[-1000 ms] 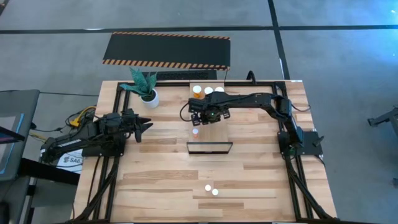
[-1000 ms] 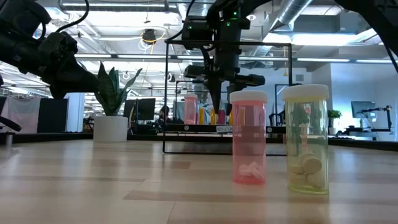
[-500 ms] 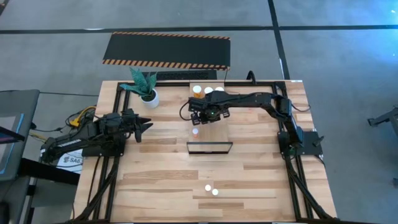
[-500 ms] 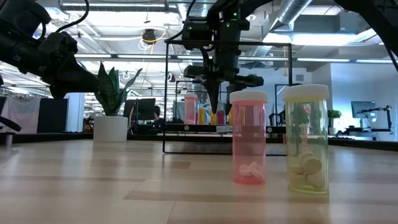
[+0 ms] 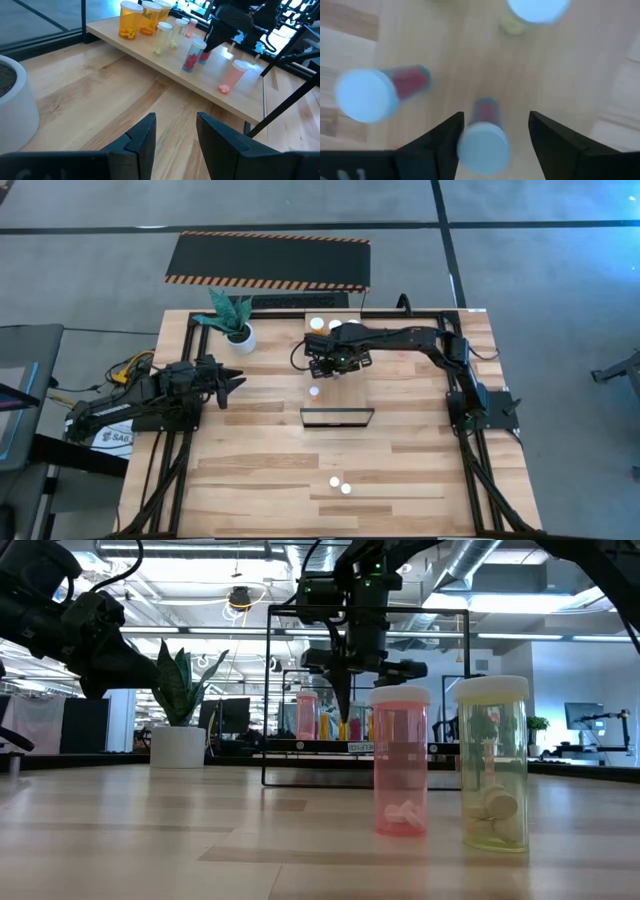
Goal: Pick and place medicine bottles onto shelf by color
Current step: Put the top small pink pill bottle on the shelf aligned with the other small pink pill bottle
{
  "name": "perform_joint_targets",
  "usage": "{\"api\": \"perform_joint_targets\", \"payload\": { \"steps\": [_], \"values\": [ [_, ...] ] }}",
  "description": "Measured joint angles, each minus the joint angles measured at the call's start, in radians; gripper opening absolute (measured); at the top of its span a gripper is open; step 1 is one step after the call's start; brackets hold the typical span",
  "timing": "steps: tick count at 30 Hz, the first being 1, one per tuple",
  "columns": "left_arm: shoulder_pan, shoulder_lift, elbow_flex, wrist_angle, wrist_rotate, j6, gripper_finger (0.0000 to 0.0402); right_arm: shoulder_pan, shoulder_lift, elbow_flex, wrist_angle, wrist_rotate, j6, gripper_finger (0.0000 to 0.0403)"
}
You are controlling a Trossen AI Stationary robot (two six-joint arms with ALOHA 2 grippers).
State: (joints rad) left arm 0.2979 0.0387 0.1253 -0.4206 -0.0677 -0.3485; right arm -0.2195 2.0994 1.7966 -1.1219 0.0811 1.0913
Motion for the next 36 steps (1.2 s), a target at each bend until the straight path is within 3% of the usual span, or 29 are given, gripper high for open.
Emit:
{"api": "perform_joint_targets", "payload": {
  "steps": [10,24,30,36],
  "values": [
    [0.000,0.000,0.000,0.000,0.000,0.000,0.0128,0.031,-0.001,0.083,-0.106,0.015,0.011,0.0256],
    [0.000,0.000,0.000,0.000,0.000,0.000,0.0128,0.085,-0.043,0.082,-0.217,0.028,0.175,0.0256],
    [0.000,0.000,0.000,0.000,0.000,0.000,0.0128,0.102,-0.167,-0.101,-0.131,0.023,0.282,0.0256],
    [0.000,0.000,0.000,0.000,0.000,0.000,0.0128,0.139,-0.365,-0.378,-0.071,0.023,0.519,0.0256]
  ]
}}
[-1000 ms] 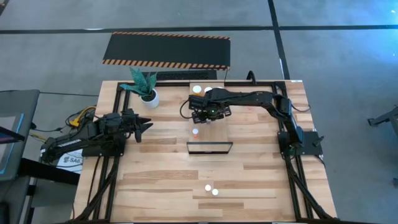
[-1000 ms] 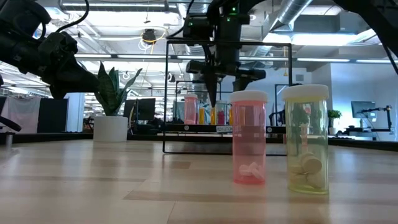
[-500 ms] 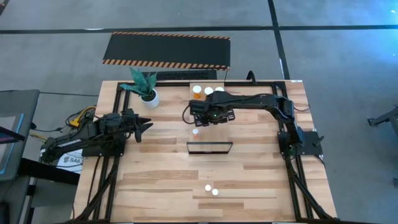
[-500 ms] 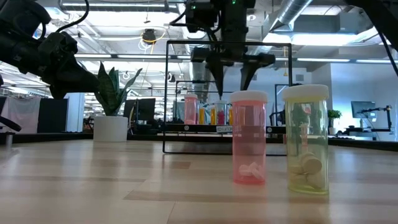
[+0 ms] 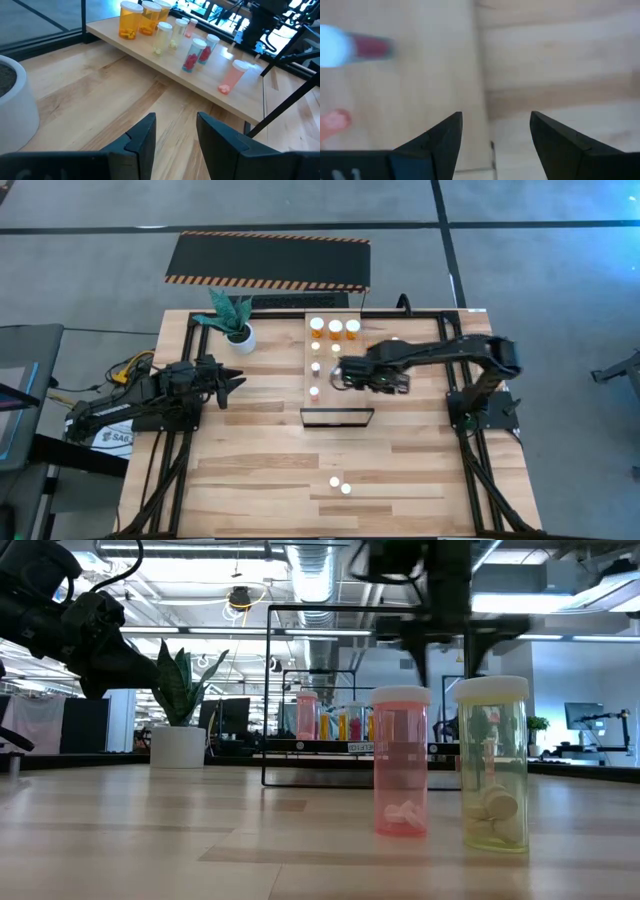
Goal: Pick and place medicine bottles onto shelf by color
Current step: Put the top small pink pill bottle on the shelf aligned with the other small pink pill bottle
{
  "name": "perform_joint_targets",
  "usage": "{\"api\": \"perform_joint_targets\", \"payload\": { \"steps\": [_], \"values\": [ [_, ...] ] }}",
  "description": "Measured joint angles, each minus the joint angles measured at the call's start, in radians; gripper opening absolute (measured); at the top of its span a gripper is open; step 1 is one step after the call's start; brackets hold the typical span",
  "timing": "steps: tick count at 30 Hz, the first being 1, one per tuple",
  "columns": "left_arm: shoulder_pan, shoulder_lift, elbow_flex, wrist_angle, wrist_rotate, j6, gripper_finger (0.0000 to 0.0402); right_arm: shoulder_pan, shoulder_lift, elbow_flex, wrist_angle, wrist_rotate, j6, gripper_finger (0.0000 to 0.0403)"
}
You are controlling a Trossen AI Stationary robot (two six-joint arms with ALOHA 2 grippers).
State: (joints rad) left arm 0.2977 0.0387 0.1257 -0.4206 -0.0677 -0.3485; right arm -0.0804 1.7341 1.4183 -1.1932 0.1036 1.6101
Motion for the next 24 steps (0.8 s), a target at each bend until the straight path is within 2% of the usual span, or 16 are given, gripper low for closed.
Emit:
{"api": "perform_joint_targets", "payload": {
  "steps": [8,13,17,24],
  "values": [
    [0.000,0.000,0.000,0.000,0.000,0.000,0.0128,0.101,-0.227,-0.246,0.005,0.028,0.344,0.0256],
    [0.000,0.000,0.000,0.000,0.000,0.000,0.0128,0.096,-0.308,-0.333,0.016,0.032,0.430,0.0256],
    [0.000,0.000,0.000,0.000,0.000,0.000,0.0128,-0.012,-0.358,-0.387,0.046,0.014,0.371,0.0256],
    [0.000,0.000,0.000,0.000,0.000,0.000,0.0128,-0.295,-0.407,-0.423,0.079,0.001,0.177,0.0256]
  ]
}}
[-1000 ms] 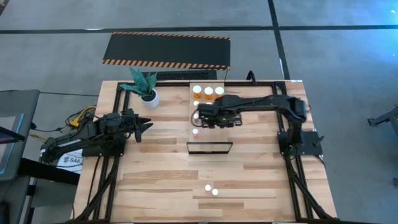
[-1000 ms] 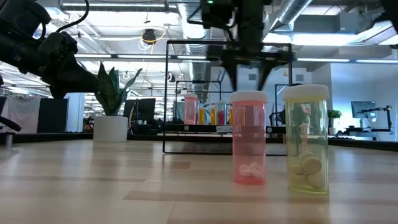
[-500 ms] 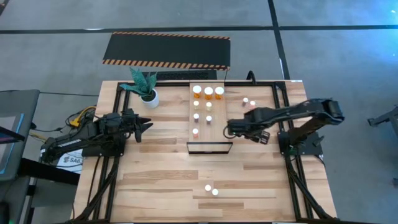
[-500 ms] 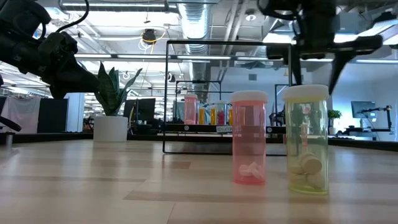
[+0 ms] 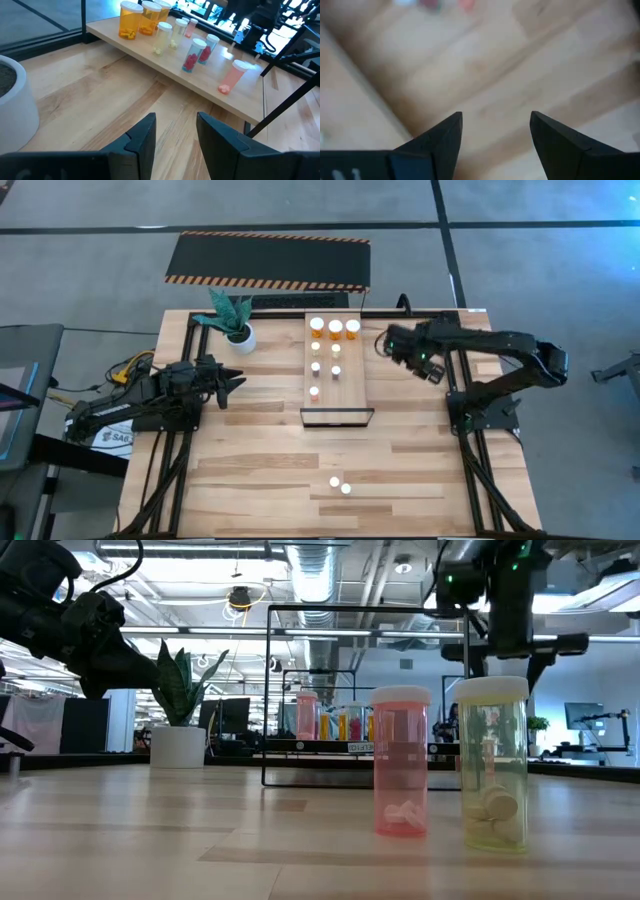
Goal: Pick and place medicine bottles onto shelf by color
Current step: Put the top small pink pill bottle on the shelf aligned with the other small pink pill bottle
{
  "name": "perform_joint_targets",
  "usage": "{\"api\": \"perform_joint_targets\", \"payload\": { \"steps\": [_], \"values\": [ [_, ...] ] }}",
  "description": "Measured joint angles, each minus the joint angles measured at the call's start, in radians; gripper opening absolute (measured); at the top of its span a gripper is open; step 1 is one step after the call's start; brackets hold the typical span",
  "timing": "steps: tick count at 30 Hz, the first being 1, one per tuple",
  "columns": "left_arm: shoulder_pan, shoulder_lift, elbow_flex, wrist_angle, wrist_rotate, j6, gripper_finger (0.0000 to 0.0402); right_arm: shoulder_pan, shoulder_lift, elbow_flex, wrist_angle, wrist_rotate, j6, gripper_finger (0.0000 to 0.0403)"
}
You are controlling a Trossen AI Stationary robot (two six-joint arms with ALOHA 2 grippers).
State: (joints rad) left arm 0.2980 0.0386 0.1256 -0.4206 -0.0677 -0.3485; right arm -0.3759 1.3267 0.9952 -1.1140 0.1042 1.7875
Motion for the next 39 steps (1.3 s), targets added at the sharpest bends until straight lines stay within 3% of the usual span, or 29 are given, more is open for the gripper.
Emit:
{"api": "perform_joint_targets", "payload": {
  "steps": [9,14,27,39],
  "values": [
    [0.000,0.000,0.000,0.000,0.000,0.000,0.0128,-0.271,0.001,0.000,0.069,0.000,-0.260,0.0256],
    [0.000,0.000,0.000,0.000,0.000,0.000,0.0128,-0.371,0.035,0.000,0.107,0.000,-0.208,0.0256],
    [0.000,0.000,0.000,0.000,0.000,0.000,0.0128,-0.452,0.218,0.000,0.210,-0.053,-0.077,0.0256],
    [0.000,0.000,0.000,0.000,0.000,0.000,0.0128,-0.484,0.233,-0.001,0.254,-0.078,-0.094,0.0256]
  ]
}}
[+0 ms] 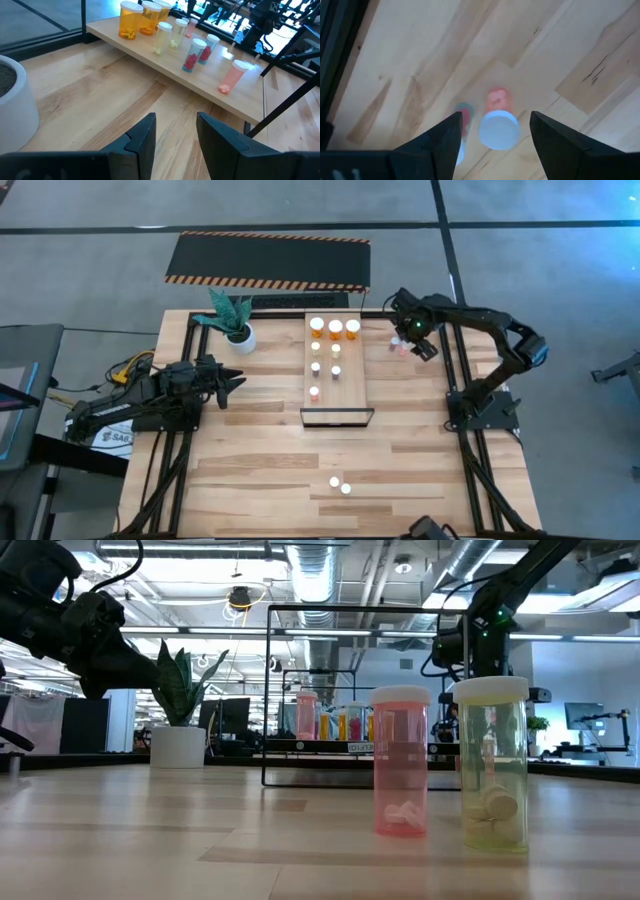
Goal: Pick and place medicine bottles onto shelf by color
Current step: Put the top small pink pill bottle on the shelf aligned with the other small pink pill bottle
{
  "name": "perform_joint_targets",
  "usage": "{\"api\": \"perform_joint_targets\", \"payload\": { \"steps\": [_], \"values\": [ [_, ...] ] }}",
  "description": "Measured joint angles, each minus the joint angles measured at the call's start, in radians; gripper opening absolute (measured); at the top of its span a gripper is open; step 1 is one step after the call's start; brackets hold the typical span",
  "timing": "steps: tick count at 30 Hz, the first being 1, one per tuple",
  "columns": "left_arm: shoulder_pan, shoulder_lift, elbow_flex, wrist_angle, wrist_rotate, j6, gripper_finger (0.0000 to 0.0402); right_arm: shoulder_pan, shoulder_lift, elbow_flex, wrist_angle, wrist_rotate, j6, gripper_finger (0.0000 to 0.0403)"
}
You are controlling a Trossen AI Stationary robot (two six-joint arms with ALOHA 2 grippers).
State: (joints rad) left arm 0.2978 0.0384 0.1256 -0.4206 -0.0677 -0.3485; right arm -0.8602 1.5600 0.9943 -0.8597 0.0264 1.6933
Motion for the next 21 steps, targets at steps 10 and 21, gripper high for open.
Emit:
{"api": "perform_joint_targets", "payload": {
  "steps": [10,21],
  "values": [
    [0.000,0.000,0.000,0.000,0.000,0.000,0.0128,0.012,-0.001,-0.051,0.058,0.001,-0.001,0.0256],
    [0.000,0.000,0.000,0.000,0.000,0.000,0.0128,0.014,0.000,-0.084,0.116,0.000,-0.004,0.0238]
  ]
}}
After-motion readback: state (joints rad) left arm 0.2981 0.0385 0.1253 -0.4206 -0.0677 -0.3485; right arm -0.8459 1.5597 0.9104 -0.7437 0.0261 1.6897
